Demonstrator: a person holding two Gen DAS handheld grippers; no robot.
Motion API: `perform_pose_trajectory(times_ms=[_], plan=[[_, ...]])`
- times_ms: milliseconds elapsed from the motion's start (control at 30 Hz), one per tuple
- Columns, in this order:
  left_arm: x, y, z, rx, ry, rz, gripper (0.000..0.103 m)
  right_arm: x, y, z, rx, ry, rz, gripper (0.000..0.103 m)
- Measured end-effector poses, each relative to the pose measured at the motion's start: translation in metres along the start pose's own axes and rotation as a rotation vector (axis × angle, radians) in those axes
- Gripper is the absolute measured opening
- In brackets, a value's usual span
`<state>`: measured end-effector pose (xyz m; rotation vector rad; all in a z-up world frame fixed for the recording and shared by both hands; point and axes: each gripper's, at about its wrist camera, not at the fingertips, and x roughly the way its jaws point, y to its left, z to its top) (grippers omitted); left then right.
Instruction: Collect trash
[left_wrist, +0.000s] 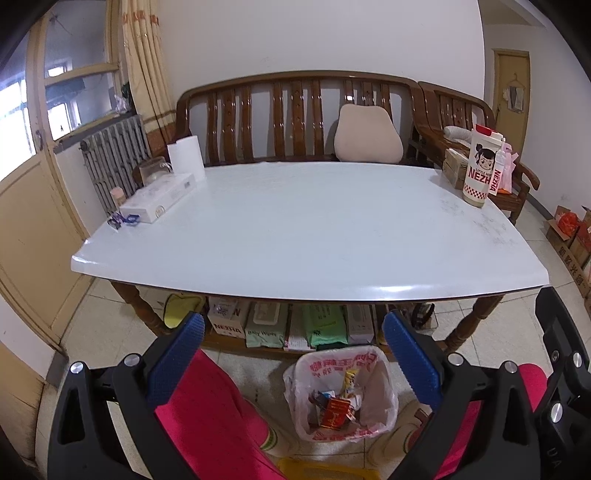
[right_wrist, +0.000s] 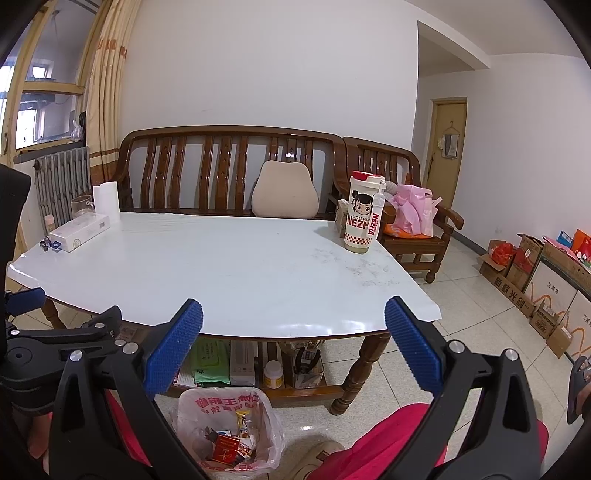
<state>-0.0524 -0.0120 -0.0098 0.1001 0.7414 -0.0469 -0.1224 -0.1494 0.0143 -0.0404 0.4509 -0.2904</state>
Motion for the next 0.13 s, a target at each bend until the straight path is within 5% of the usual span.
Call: perform_pose_trajectory(times_ms=[133], plan=[[0.0003, 0.0004, -0.0003, -0.002, -0.004, 0.014, 0.095, 0.001, -0.0002, -0.0001, -0.005, 0.0, -0.001, 0.097]])
